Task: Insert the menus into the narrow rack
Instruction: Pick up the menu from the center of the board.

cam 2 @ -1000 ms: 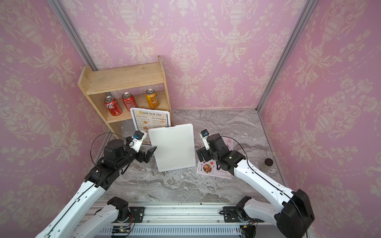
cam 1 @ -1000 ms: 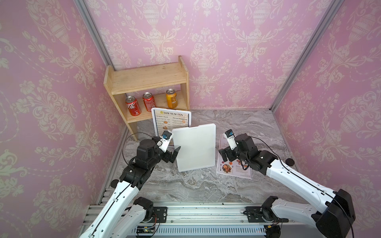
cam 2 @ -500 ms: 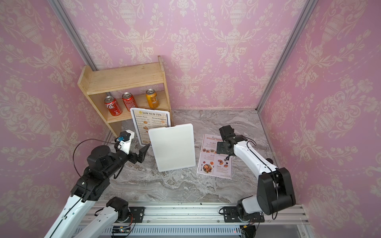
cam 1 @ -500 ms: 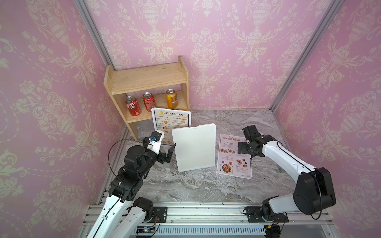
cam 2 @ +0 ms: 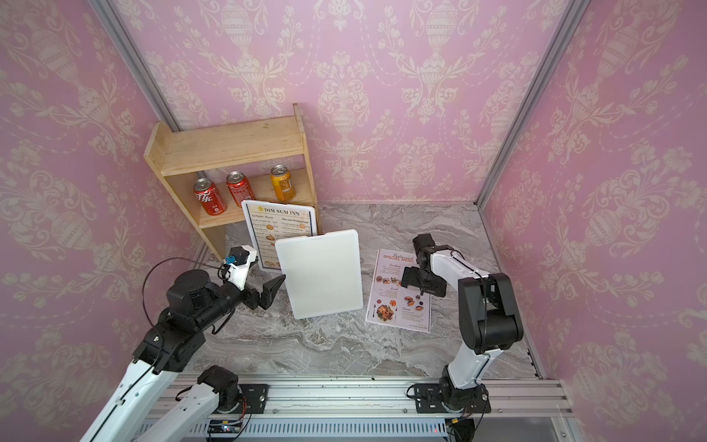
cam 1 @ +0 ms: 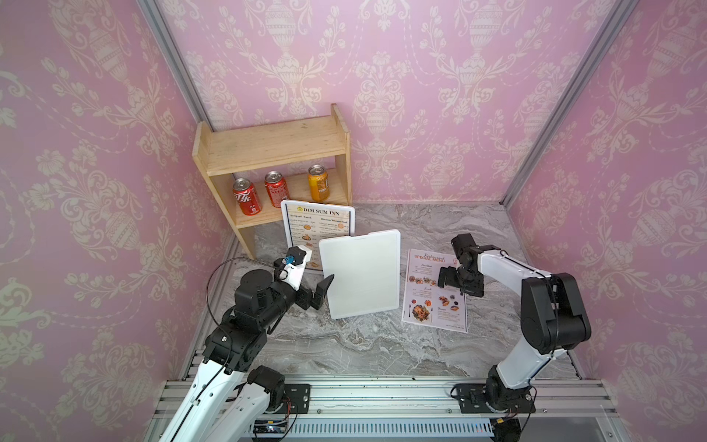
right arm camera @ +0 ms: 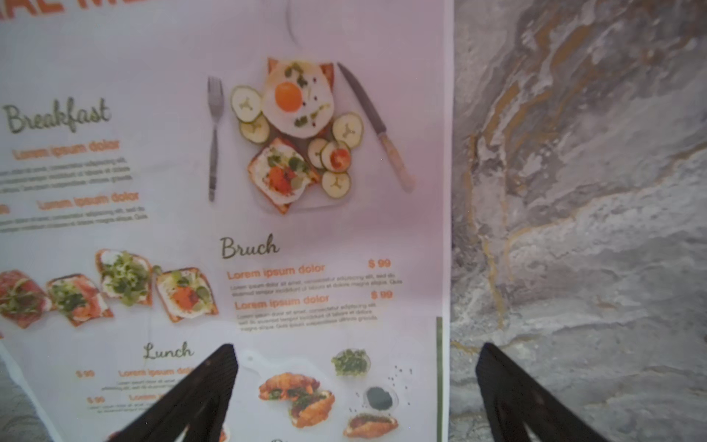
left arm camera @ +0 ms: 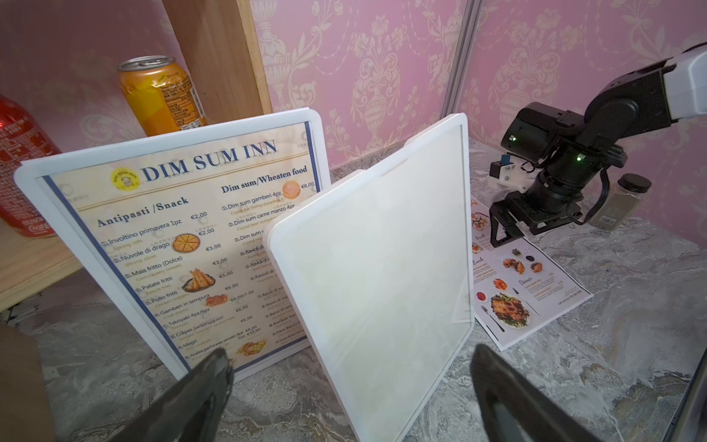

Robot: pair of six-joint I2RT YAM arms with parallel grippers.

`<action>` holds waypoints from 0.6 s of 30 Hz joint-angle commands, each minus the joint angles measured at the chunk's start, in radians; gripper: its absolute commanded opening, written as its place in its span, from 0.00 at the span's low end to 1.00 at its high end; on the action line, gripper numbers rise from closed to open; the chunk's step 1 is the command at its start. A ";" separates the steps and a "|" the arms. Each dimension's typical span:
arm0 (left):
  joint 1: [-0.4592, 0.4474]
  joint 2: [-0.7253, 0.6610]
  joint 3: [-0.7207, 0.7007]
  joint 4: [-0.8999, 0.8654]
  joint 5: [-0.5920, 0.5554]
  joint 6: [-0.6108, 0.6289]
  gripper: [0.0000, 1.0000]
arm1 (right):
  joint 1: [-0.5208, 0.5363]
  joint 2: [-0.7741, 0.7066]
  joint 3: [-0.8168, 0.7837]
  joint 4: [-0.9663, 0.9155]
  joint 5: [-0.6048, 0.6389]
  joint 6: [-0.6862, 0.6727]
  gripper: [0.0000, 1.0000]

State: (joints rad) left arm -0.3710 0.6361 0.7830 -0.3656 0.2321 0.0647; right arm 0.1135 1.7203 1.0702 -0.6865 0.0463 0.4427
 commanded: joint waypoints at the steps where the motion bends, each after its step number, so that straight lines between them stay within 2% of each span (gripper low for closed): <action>1: -0.018 0.016 0.007 -0.012 0.026 0.002 0.99 | -0.022 0.003 0.000 0.011 -0.032 0.012 1.00; 13: -0.057 0.068 0.025 0.020 0.009 0.007 0.99 | -0.038 0.051 -0.044 0.063 -0.157 0.016 0.95; 18: -0.092 0.092 0.044 -0.006 -0.007 0.046 0.99 | -0.038 0.052 -0.056 0.073 -0.168 0.011 0.83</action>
State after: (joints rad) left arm -0.4435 0.7177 0.7887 -0.3592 0.2298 0.0719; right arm 0.0742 1.7386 1.0515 -0.6289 -0.0650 0.4454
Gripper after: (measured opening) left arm 0.991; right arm 0.851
